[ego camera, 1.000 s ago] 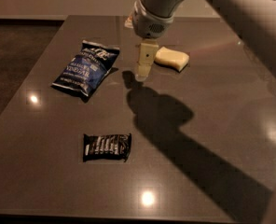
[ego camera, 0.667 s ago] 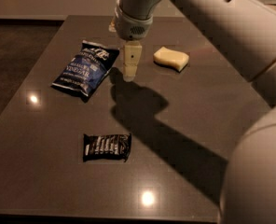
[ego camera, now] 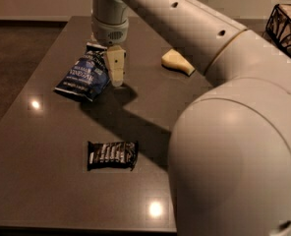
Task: Move blue chip bag near rxbar chocolate
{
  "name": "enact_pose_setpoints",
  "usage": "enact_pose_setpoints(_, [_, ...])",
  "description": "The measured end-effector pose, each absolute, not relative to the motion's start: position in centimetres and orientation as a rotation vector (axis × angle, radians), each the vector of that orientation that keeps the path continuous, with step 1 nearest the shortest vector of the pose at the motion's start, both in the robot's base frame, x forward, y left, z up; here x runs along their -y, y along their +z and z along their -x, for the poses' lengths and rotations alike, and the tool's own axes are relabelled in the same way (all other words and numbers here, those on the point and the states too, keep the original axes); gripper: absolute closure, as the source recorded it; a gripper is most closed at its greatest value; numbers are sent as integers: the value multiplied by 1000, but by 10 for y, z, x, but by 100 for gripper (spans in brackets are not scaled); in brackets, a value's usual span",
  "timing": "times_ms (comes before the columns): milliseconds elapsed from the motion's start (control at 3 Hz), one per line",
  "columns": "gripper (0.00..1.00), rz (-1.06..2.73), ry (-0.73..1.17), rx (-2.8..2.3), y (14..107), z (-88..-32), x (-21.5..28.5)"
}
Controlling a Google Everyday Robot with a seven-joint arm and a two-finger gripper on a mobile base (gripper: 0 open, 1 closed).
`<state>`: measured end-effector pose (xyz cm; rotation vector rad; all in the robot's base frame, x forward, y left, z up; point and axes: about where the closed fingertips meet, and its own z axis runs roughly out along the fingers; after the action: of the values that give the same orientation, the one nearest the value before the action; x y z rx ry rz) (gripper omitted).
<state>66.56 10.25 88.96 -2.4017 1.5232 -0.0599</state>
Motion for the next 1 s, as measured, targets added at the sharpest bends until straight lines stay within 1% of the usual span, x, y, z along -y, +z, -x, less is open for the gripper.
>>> enact_pose_setpoints(333, [0, 2472, -79, -1488, 878, -668, -119])
enact_pose_setpoints(667, [17, 2556, -72, -1473, 862, -669, -129])
enact_pose_setpoints(1000, [41, 2596, -52, -1458, 857, -669, -133])
